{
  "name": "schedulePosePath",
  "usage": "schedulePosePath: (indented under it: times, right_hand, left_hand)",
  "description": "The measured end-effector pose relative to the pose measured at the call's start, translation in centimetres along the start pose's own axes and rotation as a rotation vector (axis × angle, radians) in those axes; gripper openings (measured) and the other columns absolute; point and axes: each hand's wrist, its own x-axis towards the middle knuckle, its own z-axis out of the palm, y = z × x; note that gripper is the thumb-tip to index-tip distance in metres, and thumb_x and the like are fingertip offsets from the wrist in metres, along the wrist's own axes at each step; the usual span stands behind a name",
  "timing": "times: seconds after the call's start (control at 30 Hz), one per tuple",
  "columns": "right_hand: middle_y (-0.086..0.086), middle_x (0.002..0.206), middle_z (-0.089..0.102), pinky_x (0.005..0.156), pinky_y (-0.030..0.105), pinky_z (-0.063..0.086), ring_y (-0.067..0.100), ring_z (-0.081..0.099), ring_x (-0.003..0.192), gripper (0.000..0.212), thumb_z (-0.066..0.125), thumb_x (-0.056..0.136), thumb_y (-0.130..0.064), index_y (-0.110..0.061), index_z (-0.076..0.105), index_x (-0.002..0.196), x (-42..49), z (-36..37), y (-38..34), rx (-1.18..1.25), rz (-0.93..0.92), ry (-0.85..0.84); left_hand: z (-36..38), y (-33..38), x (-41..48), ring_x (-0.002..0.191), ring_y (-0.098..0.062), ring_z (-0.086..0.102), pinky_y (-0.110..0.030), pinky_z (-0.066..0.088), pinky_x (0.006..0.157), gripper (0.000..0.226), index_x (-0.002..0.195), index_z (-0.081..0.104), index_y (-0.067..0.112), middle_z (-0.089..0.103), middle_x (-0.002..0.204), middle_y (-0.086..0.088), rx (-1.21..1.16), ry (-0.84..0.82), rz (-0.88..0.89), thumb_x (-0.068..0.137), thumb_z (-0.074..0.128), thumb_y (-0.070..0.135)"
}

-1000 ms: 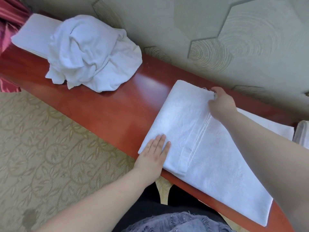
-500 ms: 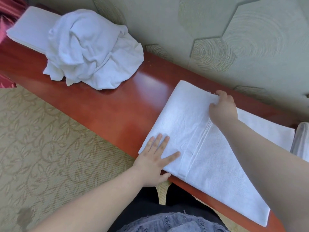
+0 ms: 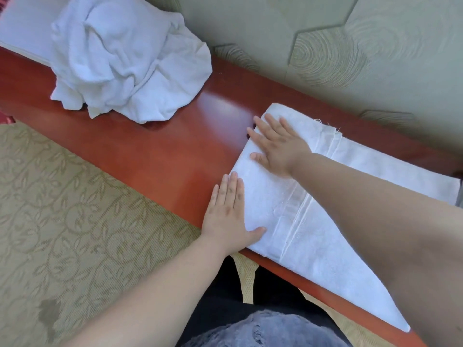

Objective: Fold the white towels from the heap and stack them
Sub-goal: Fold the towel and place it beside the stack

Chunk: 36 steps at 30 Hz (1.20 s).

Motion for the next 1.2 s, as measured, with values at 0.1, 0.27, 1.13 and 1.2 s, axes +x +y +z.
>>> schedulePosePath:
  times: [0.1,0.27,1.13,1.2]
  right_hand:
    - [0.000,0.173,-0.010,0.128,0.046,-0.006,0.023,-0.017,0.158,0.084,0.002,0.096,-0.075,-0.027,0.000,0.166,0.2,-0.4,0.2,-0.005,0.027,-0.004]
    - [0.001,0.173,-0.007,0.129,0.043,-0.003,0.022,-0.011,0.159,0.090,0.008,0.096,-0.075,-0.019,0.002,0.165,1.0,-0.5,0.9,0.046,0.156,0.055]
    - [0.010,0.172,0.013,0.125,0.056,0.020,0.029,0.007,0.159,0.083,0.044,0.100,-0.059,-0.007,0.026,0.162,-15.0,7.9,-14.0,0.150,0.157,0.218]
    - [0.010,0.172,0.013,0.126,0.054,0.020,0.029,0.008,0.159,0.084,0.047,0.100,-0.059,-0.006,0.026,0.162,-16.0,8.0,-14.1,0.217,0.280,0.234]
  left_hand:
    - [0.2,-0.8,-1.1,0.149,-0.025,-0.043,-0.046,-0.008,0.129,0.123,0.153,-0.034,0.004,-0.047,0.159,-0.012,-0.007,0.005,0.039,0.084,0.027,0.086]
    - [1.3,-1.6,-2.2,0.148,-0.024,-0.044,-0.045,-0.011,0.129,0.118,0.153,-0.033,0.006,-0.047,0.159,-0.011,-0.020,-0.011,0.060,0.088,0.027,0.084]
    - [-1.9,-6.7,6.1,0.161,-0.020,-0.009,-0.048,0.017,0.128,0.067,0.166,-0.001,0.019,-0.006,0.174,-0.002,0.125,0.122,0.601,0.107,0.022,0.043]
    - [-2.3,-6.9,7.4,0.160,-0.021,-0.013,-0.047,0.014,0.129,0.074,0.166,-0.003,0.017,-0.010,0.174,-0.005,0.208,0.053,0.662,0.104,0.023,0.049]
